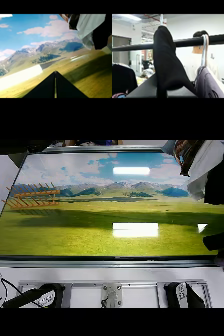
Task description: Fold the clothes and pants, and hang the long-sleeved shirts on hangers.
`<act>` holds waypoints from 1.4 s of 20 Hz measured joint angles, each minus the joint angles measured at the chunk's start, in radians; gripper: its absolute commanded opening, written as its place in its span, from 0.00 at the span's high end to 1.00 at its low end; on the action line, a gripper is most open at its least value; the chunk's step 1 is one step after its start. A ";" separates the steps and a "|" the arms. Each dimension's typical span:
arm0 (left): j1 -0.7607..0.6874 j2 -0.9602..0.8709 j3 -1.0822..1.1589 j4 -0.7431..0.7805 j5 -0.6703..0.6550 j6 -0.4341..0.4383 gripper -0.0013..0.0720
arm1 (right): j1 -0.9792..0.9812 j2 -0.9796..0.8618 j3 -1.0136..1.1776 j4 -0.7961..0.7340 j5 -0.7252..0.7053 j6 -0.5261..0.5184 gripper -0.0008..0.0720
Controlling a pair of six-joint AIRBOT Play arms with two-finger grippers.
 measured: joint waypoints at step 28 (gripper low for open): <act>0.000 0.000 0.000 -0.001 -0.023 0.000 0.95 | -0.152 -0.148 -0.077 -0.001 0.056 0.000 0.87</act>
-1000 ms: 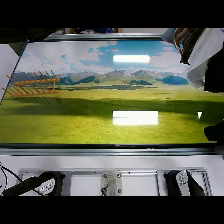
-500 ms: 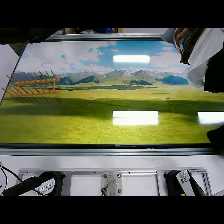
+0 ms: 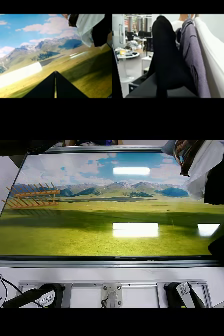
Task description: Fold the clothes and pants, and hang the long-sleeved shirts on hangers.
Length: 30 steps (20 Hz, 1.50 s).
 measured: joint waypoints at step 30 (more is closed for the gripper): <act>-0.137 0.172 -0.428 0.123 0.087 -0.011 0.95 | 1.154 0.049 -0.007 -0.203 1.046 0.195 0.29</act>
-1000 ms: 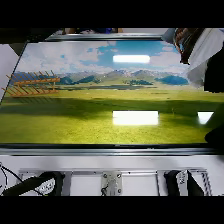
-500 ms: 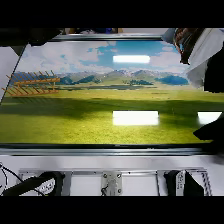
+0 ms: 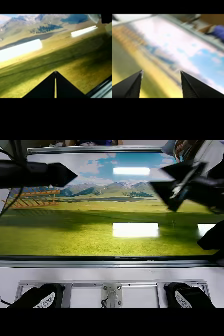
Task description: Fold the clothes and pants, and hang the long-sleeved shirts on hangers.
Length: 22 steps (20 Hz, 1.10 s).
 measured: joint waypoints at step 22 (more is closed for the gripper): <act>-0.064 0.067 -0.181 0.008 0.093 -0.001 0.95 | 0.360 -0.210 0.000 -0.111 0.109 0.127 0.95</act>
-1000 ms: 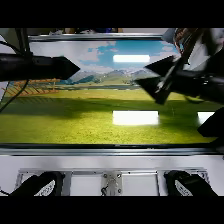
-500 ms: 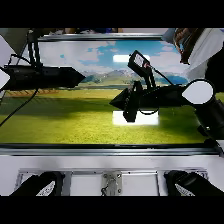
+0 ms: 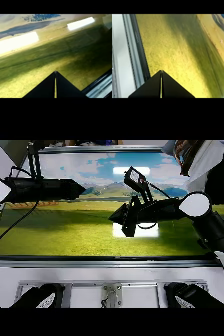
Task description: Fold the clothes and pants, and hang the long-sleeved shirts on hangers.
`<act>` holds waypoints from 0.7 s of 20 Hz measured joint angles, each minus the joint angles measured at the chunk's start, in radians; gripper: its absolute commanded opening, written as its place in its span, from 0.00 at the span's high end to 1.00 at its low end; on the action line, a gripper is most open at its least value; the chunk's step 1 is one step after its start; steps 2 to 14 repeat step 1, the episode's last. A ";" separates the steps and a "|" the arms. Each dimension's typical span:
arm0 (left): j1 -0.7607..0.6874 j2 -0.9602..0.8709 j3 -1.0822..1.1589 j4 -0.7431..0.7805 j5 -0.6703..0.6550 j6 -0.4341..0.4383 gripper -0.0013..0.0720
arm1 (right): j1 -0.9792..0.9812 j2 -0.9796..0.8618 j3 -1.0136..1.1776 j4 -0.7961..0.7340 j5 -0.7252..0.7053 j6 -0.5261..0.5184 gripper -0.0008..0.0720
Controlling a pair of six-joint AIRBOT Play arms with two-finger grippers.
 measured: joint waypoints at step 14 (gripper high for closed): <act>0.000 0.000 0.000 0.000 0.000 0.000 0.95 | 0.000 0.000 0.000 0.000 0.000 0.000 0.95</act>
